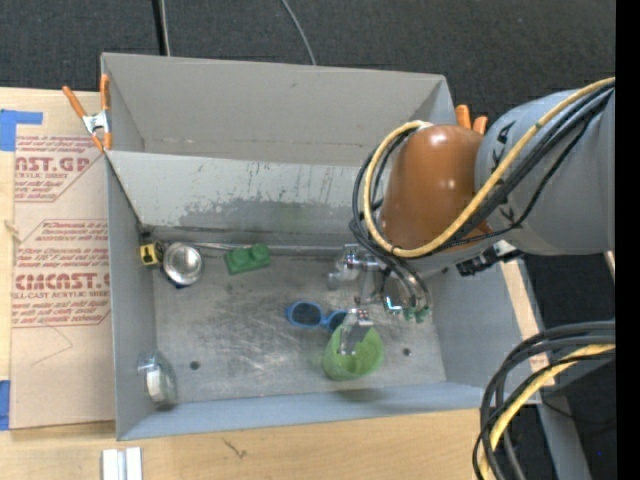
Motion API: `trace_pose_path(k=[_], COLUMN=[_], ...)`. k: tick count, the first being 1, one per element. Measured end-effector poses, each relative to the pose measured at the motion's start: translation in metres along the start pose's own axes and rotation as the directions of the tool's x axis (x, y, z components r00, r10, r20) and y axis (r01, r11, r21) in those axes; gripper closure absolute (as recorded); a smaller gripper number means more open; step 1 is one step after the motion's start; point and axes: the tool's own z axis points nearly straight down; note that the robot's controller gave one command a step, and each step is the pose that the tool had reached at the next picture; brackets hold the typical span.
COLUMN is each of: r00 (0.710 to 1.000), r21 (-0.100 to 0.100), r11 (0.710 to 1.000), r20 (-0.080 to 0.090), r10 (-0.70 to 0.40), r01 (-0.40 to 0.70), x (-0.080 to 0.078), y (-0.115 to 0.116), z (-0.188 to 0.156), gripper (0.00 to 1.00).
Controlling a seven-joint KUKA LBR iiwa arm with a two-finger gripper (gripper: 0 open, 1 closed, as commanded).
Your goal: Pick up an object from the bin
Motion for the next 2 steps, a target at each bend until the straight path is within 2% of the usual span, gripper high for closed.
trace_pose_path(k=[1, 2], r00=[0.995, 0.995], r21=[-0.004, -0.003], r11=[0.995, 0.996], r20=[0.019, 0.011], r10=[0.097, 0.094], r01=[-0.097, -0.094], x=[-0.0230, -0.0224], y=[-0.0146, -0.0142], z=[0.0730, 0.0690], gripper=[0.00, 1.00])
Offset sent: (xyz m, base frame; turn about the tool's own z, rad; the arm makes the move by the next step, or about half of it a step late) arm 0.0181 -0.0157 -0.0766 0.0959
